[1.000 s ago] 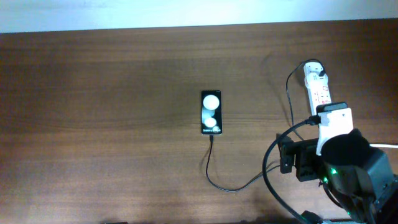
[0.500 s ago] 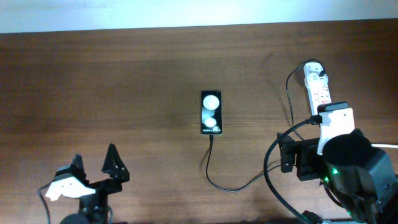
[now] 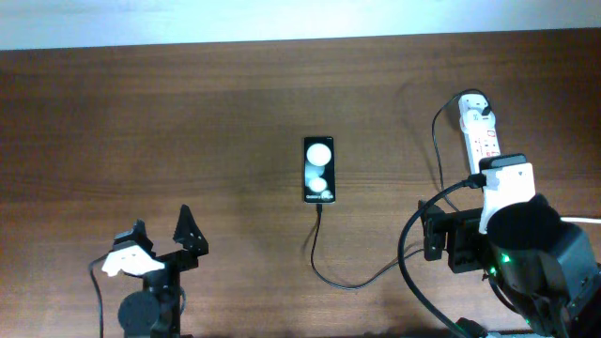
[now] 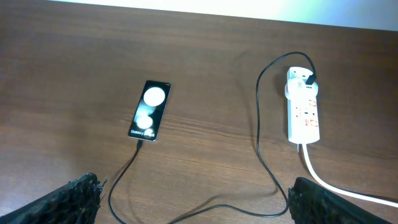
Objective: Plug charger to phone and switch on socket
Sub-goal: 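Move the right gripper over the white power strip's switch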
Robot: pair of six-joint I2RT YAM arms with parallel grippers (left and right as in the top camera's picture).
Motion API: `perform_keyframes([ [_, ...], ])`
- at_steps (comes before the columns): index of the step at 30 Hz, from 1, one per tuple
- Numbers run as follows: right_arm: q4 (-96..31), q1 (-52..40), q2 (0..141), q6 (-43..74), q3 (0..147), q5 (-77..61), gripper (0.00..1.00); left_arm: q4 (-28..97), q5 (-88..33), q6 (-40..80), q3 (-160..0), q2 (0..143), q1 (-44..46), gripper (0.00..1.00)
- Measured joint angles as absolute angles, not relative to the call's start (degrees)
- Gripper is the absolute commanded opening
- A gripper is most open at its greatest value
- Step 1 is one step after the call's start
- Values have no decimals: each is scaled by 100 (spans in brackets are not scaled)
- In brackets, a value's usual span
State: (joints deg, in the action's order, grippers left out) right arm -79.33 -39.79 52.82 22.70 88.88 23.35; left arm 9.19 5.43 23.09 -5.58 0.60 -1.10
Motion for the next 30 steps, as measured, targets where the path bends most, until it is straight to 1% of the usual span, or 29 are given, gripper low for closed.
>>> perform_keyframes([
  [3,-7933,-3979,5282,2268,8888,2335,99,633,541,2309,-316,60,-110,99],
  [10,-7933,-3979,5282,2268,8888,2335,99,622,541,2290,-176,64,-110,99],
  [16,-7889,-3979,5282,2198,8888,2700,99,622,541,2290,-176,64,-110,99],
  [19,-7889,-3979,5282,2187,8888,2580,99,622,541,2290,-176,64,-110,99],
  [23,-7861,-3979,5282,2187,8888,1695,99,622,541,2290,-176,64,-110,99],
  [27,-7015,-3979,5295,2198,8895,237,99,622,539,2290,-176,64,-110,99],
  [30,-6899,-3979,5666,2849,8906,-336,99,622,539,2290,-176,64,-110,99],
])
